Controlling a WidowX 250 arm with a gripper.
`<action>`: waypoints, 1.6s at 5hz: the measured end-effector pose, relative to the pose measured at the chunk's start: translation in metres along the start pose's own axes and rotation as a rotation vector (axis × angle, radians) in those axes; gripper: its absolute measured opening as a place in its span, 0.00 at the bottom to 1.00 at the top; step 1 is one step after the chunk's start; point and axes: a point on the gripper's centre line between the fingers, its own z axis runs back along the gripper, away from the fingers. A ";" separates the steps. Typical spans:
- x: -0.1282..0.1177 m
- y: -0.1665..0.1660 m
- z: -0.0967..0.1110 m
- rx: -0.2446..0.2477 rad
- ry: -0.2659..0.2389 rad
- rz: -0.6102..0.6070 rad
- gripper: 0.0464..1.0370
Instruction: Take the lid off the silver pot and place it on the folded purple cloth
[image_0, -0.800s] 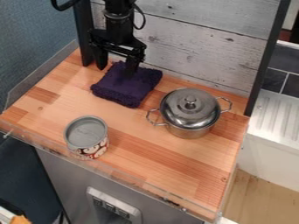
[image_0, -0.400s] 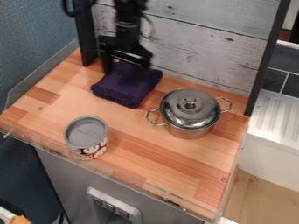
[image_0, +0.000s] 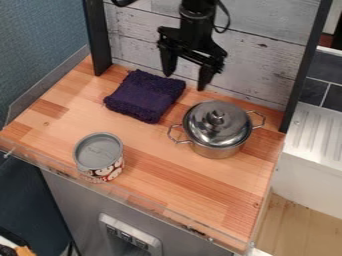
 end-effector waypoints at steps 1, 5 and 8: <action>-0.003 -0.033 -0.001 -0.016 0.005 -0.055 0.96; -0.021 -0.050 -0.017 -0.036 0.054 -0.061 0.70; -0.024 -0.050 -0.023 -0.047 0.082 -0.054 0.23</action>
